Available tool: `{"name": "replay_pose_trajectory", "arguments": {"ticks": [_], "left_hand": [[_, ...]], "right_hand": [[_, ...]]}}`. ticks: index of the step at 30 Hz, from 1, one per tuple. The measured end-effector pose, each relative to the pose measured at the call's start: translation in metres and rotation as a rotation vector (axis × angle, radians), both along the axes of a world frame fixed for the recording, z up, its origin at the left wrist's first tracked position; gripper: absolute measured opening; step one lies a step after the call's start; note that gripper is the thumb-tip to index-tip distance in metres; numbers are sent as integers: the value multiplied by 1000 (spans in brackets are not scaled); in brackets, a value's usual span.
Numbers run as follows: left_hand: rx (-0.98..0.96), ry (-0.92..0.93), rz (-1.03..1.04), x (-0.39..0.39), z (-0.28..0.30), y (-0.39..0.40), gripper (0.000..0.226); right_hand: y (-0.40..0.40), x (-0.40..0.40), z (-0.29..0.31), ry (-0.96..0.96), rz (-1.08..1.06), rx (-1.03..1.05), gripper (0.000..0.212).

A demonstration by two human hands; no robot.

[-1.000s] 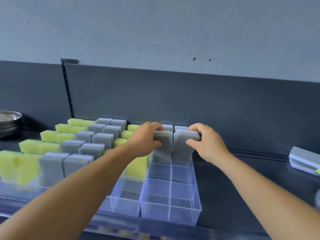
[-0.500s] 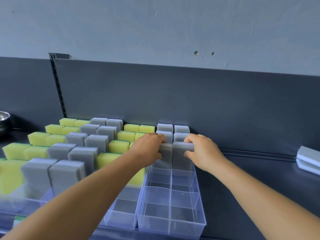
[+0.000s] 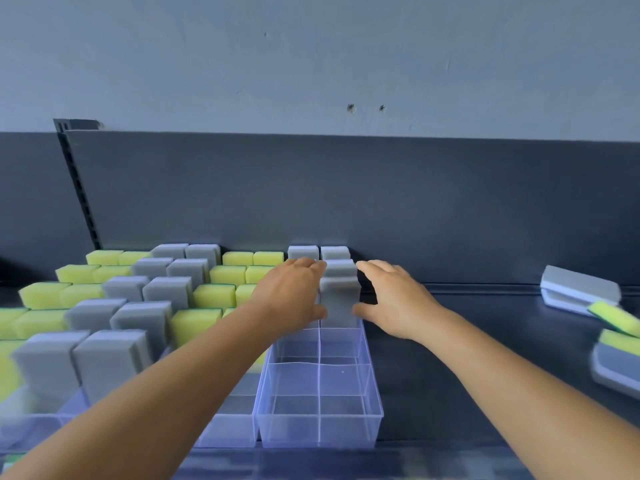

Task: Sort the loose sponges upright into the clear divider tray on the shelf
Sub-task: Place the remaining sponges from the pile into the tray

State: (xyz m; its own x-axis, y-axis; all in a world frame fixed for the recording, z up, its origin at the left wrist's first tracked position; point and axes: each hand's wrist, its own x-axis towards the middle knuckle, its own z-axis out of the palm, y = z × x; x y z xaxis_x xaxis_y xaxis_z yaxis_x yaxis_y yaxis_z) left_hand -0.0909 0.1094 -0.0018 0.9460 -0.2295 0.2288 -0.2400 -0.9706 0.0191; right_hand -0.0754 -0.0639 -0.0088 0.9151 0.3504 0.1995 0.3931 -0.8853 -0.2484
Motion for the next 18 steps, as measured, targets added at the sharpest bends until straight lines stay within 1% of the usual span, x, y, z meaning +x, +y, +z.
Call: {"name": "replay_pose_trajectory", "arguments": {"ticks": [2, 6, 10, 18], "left_hand": [[11, -6, -34, -5, 1, -14, 61], [35, 15, -103, -13, -1, -49, 58], [36, 28, -177, -19, -3, -87, 61], [19, 42, -280, -22, -8, -185, 58]], "right_hand": [[-11, -10, 2, -6, -8, -56, 73], [-41, -29, 2, 1, -62, -110, 72], [-79, -43, 1, 9, -124, -100, 69], [-173, -57, -3, 16, -230, -83, 72]]}}
